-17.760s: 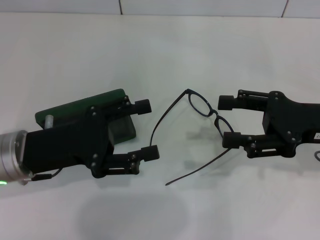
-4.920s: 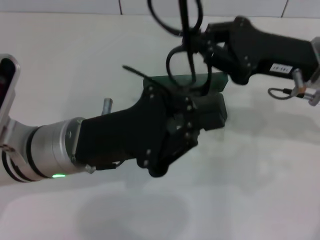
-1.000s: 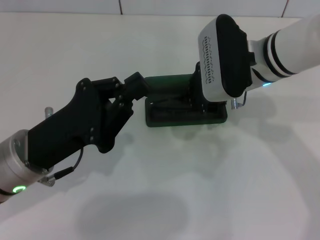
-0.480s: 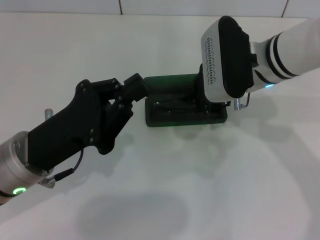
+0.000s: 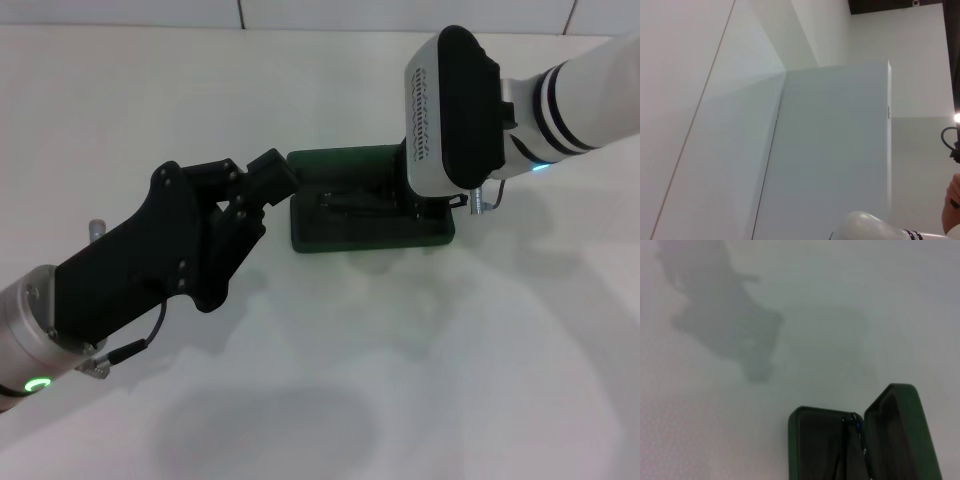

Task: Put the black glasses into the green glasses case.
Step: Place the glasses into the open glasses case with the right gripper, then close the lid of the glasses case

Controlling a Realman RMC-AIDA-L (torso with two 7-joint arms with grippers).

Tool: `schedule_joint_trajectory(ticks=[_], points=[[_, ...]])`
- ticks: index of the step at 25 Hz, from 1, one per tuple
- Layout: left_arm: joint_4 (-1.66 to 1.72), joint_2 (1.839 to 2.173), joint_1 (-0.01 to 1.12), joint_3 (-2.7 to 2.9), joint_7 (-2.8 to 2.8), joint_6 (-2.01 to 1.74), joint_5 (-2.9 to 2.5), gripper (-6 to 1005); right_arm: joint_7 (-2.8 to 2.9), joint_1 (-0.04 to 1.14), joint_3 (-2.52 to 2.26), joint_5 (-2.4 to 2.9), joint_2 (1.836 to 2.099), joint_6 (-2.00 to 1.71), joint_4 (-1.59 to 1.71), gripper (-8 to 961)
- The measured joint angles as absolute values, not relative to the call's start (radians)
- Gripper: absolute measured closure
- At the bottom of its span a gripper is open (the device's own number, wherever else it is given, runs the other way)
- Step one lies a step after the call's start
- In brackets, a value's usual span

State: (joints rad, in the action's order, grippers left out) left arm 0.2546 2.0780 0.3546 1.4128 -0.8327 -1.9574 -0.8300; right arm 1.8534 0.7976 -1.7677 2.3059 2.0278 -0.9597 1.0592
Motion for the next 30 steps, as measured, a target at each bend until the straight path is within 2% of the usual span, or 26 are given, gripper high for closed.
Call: schedule_joint_trajectory(ticks=[30], points=[[0.255, 2.080, 0.352, 1.413, -0.832, -1.957, -0.829, 939, 1.884, 0.804, -1.782, 2.302, 2.028, -0.979, 1.073, 836]])
